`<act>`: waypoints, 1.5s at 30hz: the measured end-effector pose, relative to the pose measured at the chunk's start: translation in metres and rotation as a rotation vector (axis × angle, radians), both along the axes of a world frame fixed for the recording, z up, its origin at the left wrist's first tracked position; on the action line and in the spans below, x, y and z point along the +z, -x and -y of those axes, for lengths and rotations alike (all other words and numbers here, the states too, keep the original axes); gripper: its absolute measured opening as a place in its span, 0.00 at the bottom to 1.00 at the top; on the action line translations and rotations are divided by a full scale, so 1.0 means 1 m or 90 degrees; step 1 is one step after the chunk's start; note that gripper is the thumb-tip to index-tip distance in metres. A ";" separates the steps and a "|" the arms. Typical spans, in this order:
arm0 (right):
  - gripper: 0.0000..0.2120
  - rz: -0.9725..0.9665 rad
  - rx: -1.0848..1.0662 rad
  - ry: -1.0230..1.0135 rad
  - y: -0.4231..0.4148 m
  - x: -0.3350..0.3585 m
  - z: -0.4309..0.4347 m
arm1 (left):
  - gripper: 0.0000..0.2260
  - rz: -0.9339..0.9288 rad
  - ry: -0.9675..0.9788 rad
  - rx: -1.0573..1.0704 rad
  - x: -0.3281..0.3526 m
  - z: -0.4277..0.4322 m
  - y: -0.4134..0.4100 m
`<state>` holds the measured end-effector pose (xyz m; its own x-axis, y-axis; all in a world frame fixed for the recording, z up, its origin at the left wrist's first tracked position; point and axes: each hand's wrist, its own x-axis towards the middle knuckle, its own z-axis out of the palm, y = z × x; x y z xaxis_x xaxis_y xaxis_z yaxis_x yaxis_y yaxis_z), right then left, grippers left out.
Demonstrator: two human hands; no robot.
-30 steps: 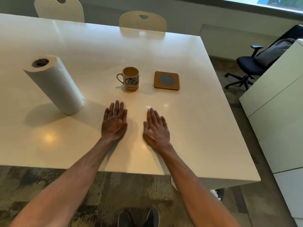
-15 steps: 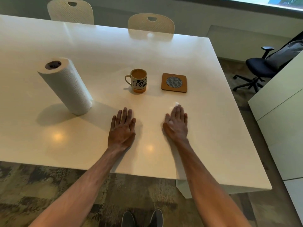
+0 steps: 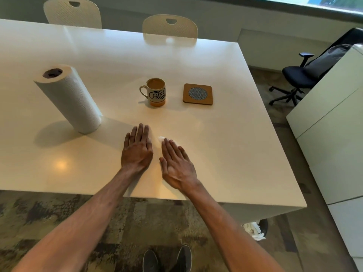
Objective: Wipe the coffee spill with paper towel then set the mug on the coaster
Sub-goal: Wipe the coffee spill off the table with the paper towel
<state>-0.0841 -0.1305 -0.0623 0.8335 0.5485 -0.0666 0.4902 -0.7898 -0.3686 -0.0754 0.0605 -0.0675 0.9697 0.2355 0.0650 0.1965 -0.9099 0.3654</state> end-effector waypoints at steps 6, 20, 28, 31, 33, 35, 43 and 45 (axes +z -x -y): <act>0.32 0.029 -0.123 0.049 0.008 0.001 0.035 | 0.27 -0.003 -0.006 0.003 -0.001 0.000 0.003; 0.34 -0.011 -0.388 0.002 -0.024 0.013 0.078 | 0.27 -0.005 0.004 0.018 0.004 0.004 0.002; 0.35 0.003 -0.129 0.013 0.018 0.003 0.005 | 0.28 -0.011 0.039 0.015 0.008 0.004 0.003; 0.32 0.016 -0.037 0.016 0.030 0.004 0.004 | 0.28 -0.009 0.044 0.012 0.009 0.005 0.005; 0.30 0.025 -0.001 0.011 0.036 0.005 0.011 | 0.27 -0.008 0.041 0.010 0.008 0.005 0.006; 0.30 0.038 0.007 0.012 0.042 0.005 0.019 | 0.27 -0.012 0.035 0.006 0.007 0.004 0.007; 0.32 0.031 -0.128 0.056 0.029 0.004 0.068 | 0.27 -0.017 0.025 0.007 0.006 0.005 0.007; 0.32 0.025 -0.182 0.061 0.015 0.004 0.087 | 0.27 -0.014 0.025 0.011 0.005 0.005 0.008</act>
